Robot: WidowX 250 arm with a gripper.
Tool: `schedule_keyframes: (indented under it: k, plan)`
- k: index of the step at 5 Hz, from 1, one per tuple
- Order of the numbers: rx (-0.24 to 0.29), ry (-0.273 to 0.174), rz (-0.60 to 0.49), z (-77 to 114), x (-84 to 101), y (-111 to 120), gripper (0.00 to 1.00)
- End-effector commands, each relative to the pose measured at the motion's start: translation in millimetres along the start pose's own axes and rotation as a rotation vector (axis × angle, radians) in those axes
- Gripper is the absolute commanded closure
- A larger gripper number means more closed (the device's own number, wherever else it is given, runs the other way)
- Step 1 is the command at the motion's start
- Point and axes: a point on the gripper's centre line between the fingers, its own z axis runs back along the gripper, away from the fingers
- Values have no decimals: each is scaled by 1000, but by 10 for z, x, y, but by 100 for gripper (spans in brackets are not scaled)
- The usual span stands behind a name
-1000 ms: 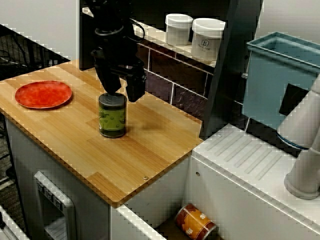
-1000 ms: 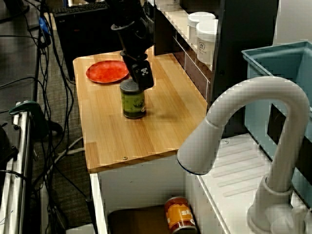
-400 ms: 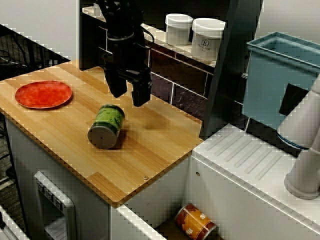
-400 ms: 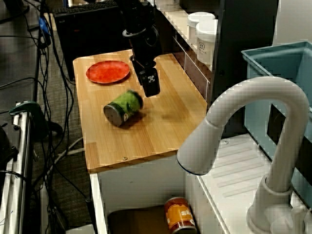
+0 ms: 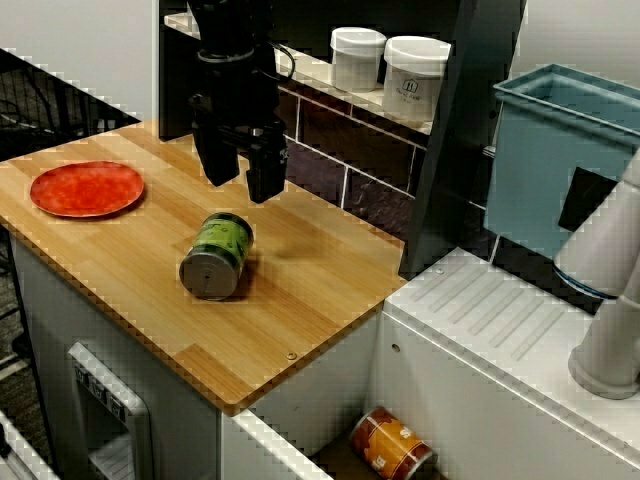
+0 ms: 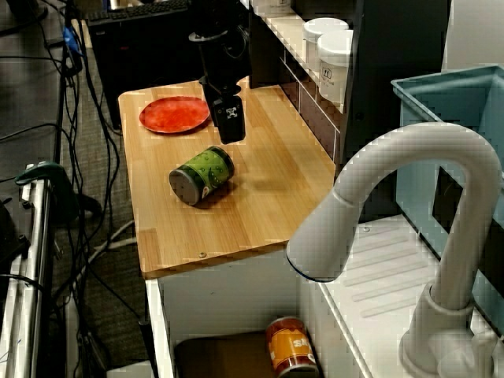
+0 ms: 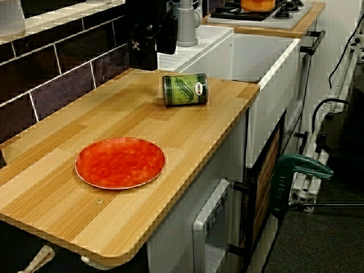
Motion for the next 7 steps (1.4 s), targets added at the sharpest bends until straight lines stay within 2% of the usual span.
schedule_keyframes:
  k: [1, 2, 3, 4, 7]
  plan:
    - [5, 24, 129, 229, -143, 45, 0]
    - [38, 10, 207, 97, -322, -60, 0]
    - [49, 31, 261, 88, -415, -94, 0]
    - [23, 54, 329, 39, -423, -52, 0]
    - [7, 62, 411, -161, -380, 8, 0]
